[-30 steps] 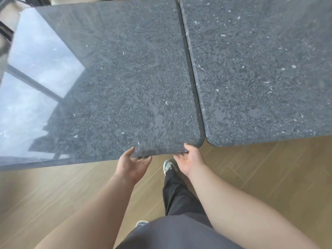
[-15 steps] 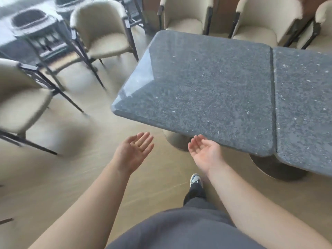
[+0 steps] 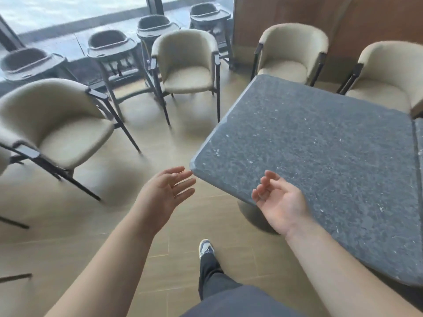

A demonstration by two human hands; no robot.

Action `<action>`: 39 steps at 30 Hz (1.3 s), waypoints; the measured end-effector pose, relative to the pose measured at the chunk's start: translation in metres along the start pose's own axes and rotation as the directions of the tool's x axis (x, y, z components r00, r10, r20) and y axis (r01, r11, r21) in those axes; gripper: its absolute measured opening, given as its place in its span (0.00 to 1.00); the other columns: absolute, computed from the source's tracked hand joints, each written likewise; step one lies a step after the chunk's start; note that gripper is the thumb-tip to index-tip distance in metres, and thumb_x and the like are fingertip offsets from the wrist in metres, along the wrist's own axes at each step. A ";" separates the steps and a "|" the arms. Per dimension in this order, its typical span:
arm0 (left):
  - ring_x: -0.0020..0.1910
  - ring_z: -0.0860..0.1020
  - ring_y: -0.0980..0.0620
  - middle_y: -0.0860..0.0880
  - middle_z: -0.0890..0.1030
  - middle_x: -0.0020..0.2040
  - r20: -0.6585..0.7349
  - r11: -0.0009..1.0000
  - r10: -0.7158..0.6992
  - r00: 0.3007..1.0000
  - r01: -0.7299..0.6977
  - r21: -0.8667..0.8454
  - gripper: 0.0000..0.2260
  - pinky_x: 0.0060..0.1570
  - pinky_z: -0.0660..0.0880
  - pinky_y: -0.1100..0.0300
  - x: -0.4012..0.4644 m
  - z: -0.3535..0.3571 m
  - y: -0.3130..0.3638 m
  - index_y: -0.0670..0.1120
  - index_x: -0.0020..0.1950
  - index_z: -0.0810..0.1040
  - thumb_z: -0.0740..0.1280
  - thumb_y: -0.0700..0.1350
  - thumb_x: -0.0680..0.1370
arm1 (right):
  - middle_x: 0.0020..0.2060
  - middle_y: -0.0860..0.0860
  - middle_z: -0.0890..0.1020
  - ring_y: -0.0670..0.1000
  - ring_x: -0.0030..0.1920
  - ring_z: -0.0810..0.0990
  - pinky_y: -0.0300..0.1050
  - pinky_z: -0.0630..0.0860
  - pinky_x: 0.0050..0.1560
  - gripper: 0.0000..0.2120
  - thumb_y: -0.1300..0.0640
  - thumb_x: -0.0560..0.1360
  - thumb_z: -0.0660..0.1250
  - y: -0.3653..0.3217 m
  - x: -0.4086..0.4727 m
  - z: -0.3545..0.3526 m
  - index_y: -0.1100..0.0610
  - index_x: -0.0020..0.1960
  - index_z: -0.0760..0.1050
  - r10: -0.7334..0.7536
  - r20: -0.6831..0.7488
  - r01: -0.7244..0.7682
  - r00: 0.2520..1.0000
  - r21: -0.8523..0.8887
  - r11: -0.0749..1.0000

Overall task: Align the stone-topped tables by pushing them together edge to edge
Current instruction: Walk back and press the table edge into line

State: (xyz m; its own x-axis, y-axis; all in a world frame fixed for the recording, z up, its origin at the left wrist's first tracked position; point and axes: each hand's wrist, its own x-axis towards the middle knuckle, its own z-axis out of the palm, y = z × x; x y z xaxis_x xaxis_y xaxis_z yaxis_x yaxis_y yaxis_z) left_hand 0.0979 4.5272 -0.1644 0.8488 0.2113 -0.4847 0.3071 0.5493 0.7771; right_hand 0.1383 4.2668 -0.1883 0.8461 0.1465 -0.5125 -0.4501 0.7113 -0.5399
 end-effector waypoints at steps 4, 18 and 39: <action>0.50 0.86 0.42 0.41 0.87 0.50 -0.004 0.996 0.016 1.000 -0.015 0.092 0.11 0.50 0.81 0.47 0.070 -0.007 0.044 0.38 0.60 0.77 0.59 0.35 0.81 | 0.37 0.52 0.80 0.50 0.37 0.77 0.47 0.75 0.47 0.11 0.65 0.78 0.57 -0.001 0.065 0.045 0.57 0.51 0.76 -0.038 0.023 0.038 0.999 0.002 0.999; 0.52 0.85 0.40 0.40 0.85 0.52 0.136 0.911 0.234 0.963 -0.266 0.315 0.13 0.48 0.82 0.54 0.272 -0.082 0.205 0.43 0.58 0.80 0.64 0.41 0.75 | 0.45 0.55 0.82 0.53 0.46 0.80 0.50 0.78 0.52 0.16 0.66 0.76 0.56 0.000 0.242 0.235 0.59 0.60 0.75 -0.163 0.171 0.204 0.972 -0.257 0.945; 0.54 0.83 0.39 0.40 0.84 0.53 0.670 0.885 -0.002 0.742 -0.311 0.346 0.12 0.54 0.82 0.51 0.610 -0.059 0.450 0.47 0.58 0.81 0.63 0.40 0.77 | 0.51 0.57 0.83 0.55 0.53 0.81 0.53 0.79 0.59 0.20 0.64 0.72 0.59 0.053 0.462 0.485 0.61 0.63 0.74 -0.560 -0.085 0.477 0.824 -0.428 0.768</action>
State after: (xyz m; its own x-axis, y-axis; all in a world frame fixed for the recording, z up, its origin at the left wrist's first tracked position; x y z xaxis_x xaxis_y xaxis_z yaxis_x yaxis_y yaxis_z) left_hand 0.7286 4.9507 -0.1345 0.9180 -0.3858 -0.0921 0.1571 0.1407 0.9775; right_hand 0.6435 4.7052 -0.1296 0.9250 -0.3362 -0.1773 -0.0641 0.3218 -0.9446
